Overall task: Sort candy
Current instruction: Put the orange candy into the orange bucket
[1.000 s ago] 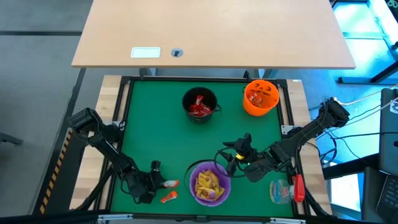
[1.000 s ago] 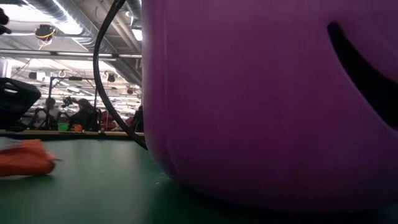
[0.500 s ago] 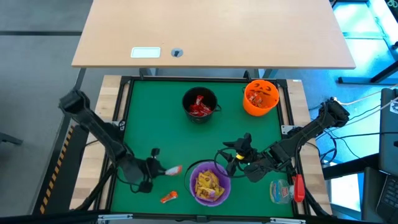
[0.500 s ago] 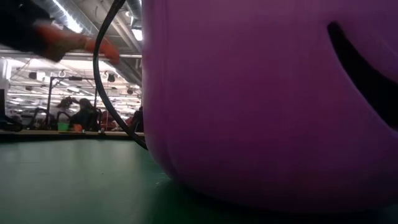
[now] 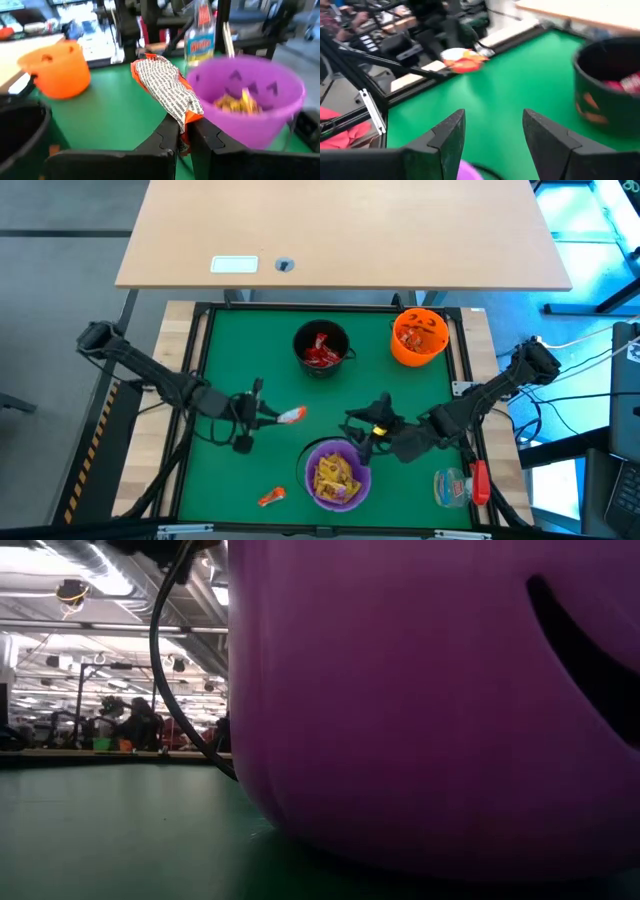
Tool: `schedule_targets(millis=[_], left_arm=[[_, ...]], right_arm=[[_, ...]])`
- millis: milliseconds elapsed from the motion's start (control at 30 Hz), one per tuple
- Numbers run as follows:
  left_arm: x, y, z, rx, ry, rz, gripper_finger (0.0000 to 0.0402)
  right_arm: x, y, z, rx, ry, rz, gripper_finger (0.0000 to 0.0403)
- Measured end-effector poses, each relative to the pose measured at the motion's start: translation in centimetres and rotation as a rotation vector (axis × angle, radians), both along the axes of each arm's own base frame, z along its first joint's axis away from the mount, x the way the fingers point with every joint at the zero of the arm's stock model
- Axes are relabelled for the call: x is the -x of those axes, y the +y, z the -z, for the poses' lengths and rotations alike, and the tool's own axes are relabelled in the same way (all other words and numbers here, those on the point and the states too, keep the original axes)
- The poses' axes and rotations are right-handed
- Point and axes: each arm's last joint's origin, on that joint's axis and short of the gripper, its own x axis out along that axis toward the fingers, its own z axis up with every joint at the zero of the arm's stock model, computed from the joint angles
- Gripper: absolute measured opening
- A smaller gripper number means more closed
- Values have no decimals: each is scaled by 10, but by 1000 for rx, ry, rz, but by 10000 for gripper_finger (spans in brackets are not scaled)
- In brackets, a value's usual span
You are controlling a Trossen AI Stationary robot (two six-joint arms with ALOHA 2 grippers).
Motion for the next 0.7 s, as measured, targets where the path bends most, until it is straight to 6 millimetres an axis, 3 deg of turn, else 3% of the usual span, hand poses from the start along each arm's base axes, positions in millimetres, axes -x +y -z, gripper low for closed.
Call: schedule_targets(millis=[333,700], left_arm=[[-14,25,-14,79,-129,121,18],[-17,25,-11,75,-118,128,18]], right_arm=[[-50,-22,10,153,-78,-113,198],[-80,-56,4,-81,-300,-226,283]])
